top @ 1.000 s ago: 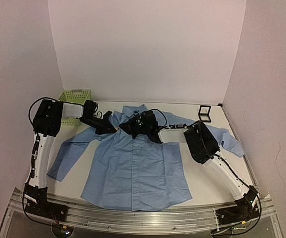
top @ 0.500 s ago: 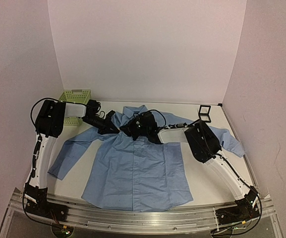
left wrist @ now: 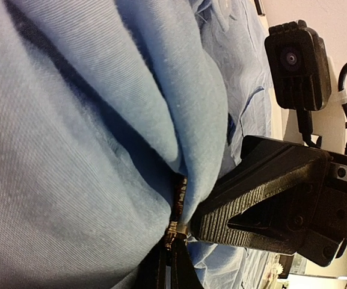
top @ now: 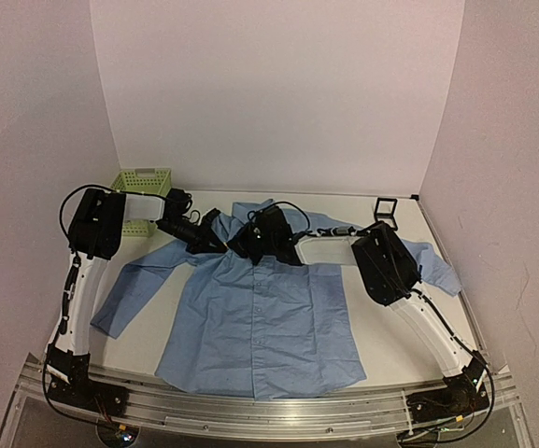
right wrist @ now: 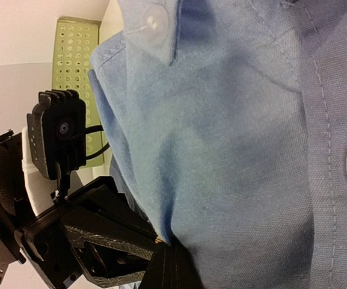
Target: Pin the brooch onto the clothing
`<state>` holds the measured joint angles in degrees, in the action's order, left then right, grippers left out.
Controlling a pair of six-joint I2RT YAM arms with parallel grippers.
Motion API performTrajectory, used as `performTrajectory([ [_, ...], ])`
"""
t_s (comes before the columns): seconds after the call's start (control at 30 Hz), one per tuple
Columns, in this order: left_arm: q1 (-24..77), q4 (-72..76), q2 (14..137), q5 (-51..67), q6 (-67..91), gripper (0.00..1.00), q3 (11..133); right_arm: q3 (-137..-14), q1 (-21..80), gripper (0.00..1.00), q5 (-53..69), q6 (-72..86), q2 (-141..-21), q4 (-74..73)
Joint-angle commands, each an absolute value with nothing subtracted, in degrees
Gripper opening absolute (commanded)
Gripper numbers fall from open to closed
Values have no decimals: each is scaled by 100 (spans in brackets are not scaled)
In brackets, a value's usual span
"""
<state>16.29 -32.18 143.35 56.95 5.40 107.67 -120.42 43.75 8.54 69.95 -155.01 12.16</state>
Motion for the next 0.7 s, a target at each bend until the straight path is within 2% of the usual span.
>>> performTrajectory([
  [0.0, 1679, -3793, 14488, 5739, 96, 0, 11016, -12174, 4438, 0, 582, 6716, -15592, 392],
  [0.23, 1555, -4555, 14449, 5707, -439, 5, 11267, -12194, 4438, 0, 163, 6551, -15616, 363],
  [0.5, 1503, -4822, 14293, 5758, -735, 22, 11490, -12281, 4437, 0, 188, 6484, -15745, 367],
  [0.67, 1474, -4965, 14190, 5828, -769, 26, 11607, -12290, 4435, 0, 274, 6421, -15758, 367],
])
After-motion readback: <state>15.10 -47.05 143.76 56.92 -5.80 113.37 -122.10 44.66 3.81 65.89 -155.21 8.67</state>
